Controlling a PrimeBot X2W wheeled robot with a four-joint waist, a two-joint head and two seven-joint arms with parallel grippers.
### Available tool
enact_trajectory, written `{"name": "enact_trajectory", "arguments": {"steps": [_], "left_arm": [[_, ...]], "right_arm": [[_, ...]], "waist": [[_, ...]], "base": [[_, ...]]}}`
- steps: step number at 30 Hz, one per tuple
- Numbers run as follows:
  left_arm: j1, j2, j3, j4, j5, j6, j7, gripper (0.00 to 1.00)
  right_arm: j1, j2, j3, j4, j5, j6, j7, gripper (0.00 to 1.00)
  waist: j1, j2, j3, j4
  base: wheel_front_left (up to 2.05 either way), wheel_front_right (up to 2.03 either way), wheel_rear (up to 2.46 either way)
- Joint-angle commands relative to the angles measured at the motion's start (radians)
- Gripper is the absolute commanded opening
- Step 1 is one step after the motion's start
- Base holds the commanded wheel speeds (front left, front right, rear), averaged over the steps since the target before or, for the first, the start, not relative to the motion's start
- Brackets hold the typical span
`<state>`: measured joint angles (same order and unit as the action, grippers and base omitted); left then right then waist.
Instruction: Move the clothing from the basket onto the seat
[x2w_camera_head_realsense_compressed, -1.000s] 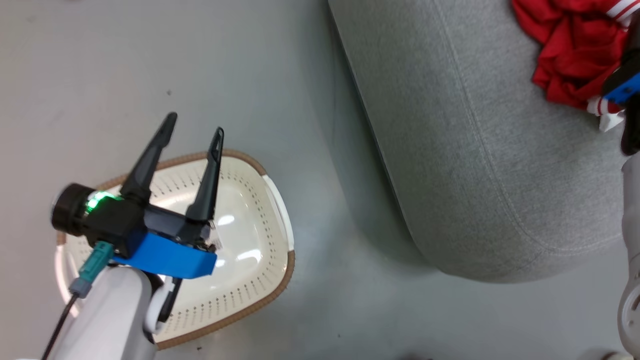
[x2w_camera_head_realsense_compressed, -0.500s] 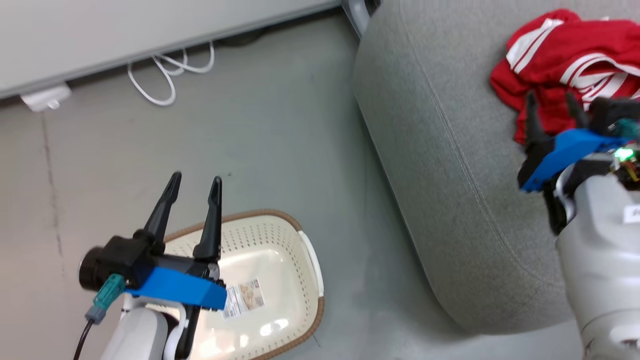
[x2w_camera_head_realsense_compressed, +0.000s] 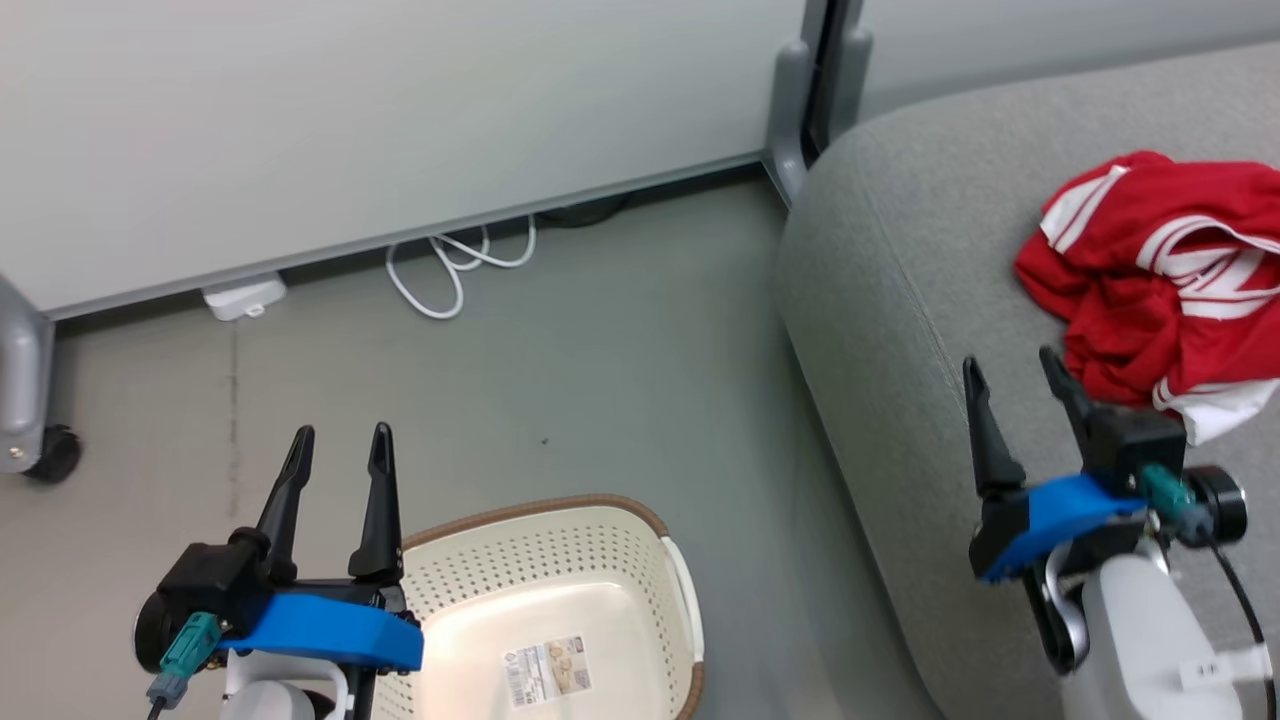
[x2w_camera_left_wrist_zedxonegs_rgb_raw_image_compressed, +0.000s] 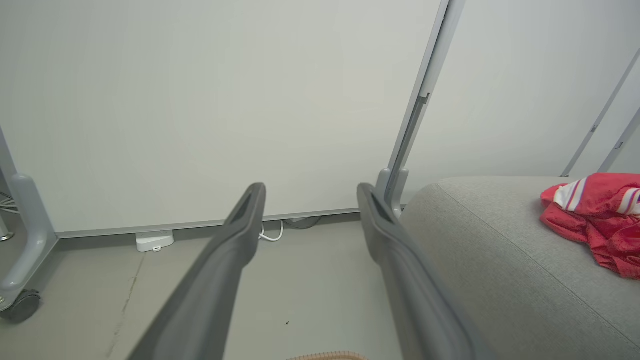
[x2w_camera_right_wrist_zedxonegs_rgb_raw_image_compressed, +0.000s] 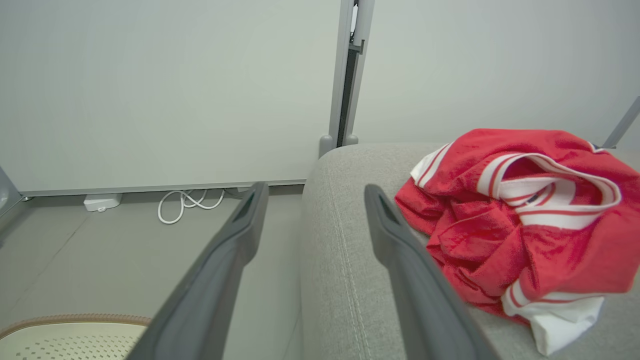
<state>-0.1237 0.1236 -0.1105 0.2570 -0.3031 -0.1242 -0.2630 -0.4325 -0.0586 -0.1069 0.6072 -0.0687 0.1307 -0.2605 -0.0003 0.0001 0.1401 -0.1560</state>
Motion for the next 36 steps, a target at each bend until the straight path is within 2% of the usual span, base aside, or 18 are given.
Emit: {"name": "enact_trajectory", "arguments": {"steps": [1, 6, 12, 20, 36], "left_arm": [[0.014, -0.007, 0.02, 0.008, 0.011, -0.006, -0.003, 1.0], [0.031, -0.021, 0.055, 0.034, 0.026, -0.007, -0.003, 1.0], [0.043, -0.025, 0.084, 0.071, 0.04, -0.008, -0.002, 1.0], [0.057, -0.022, 0.111, 0.111, 0.053, -0.009, -0.002, 1.0], [0.04, -0.017, 0.105, 0.164, 0.053, -0.009, -0.002, 1.0]], "right_arm": [[0.068, 0.006, 0.017, -0.058, 0.02, 0.0, 0.006, 1.0], [0.193, 0.008, 0.053, -0.194, 0.065, 0.0, 0.021, 1.0], [0.293, 0.008, 0.065, -0.3, 0.097, 0.0, 0.048, 1.0], [0.367, 0.008, 0.091, -0.339, 0.143, 0.0, 0.117, 1.0], [0.4, 0.008, 0.074, -0.374, 0.155, 0.0, 0.14, 1.0]], "waist": [[0.0003, -0.0001, -0.037, 0.036], [0.0003, -0.0001, -0.065, 0.079], [0.0003, -0.0001, -0.09, 0.126], [0.0003, -0.0001, -0.122, 0.149], [0.0003, -0.0001, -0.128, 0.154]], "base": [[0.0, 0.0, 0.0], [0.0, 0.0, 0.0], [0.0, 0.0, 0.0], [0.0, 0.0, 0.0], [0.0, 0.0, 0.0]]}}
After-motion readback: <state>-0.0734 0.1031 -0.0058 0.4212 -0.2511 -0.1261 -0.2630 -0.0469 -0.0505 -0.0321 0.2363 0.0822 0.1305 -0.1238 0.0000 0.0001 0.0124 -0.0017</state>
